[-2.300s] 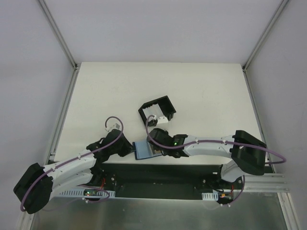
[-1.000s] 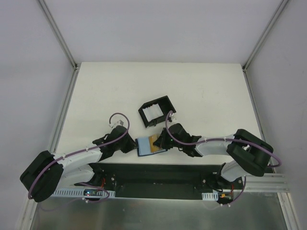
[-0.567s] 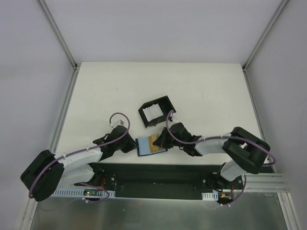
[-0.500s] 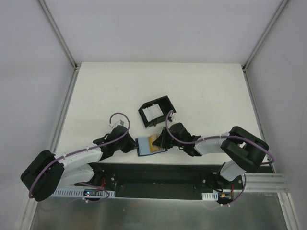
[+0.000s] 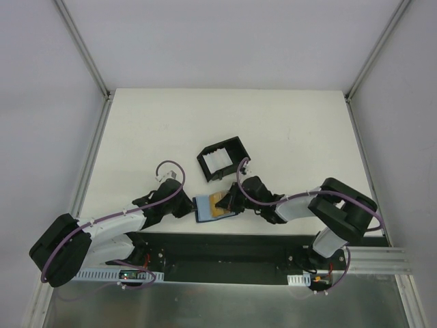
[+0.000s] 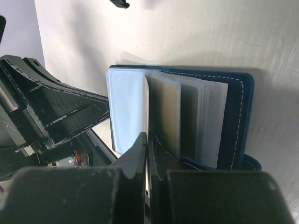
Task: Put the credit cards into the card holder
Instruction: Insert the credit card into the card holder, then pick up the credit card from the storage box.
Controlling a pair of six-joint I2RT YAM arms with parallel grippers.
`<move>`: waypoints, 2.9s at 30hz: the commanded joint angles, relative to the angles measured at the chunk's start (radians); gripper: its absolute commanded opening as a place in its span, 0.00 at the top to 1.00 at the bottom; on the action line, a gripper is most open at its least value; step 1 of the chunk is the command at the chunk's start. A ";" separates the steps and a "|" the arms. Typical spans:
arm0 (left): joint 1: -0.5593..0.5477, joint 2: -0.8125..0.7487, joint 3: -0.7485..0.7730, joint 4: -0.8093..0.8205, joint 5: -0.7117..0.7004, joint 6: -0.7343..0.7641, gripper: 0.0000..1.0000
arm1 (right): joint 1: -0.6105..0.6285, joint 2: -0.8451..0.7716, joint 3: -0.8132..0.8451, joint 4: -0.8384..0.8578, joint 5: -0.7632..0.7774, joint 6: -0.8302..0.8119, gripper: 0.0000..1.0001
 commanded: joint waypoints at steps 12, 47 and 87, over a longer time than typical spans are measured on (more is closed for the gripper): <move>-0.006 0.032 0.006 -0.054 -0.054 0.026 1.00 | 0.031 0.084 0.056 -0.041 -0.039 0.040 0.88; -0.006 0.003 0.009 -0.054 -0.050 0.053 1.00 | 0.083 0.058 0.298 -0.367 0.038 -0.187 0.55; 0.044 0.038 0.123 -0.068 0.068 0.099 1.00 | -0.310 0.305 1.074 -1.101 -0.079 -0.828 0.24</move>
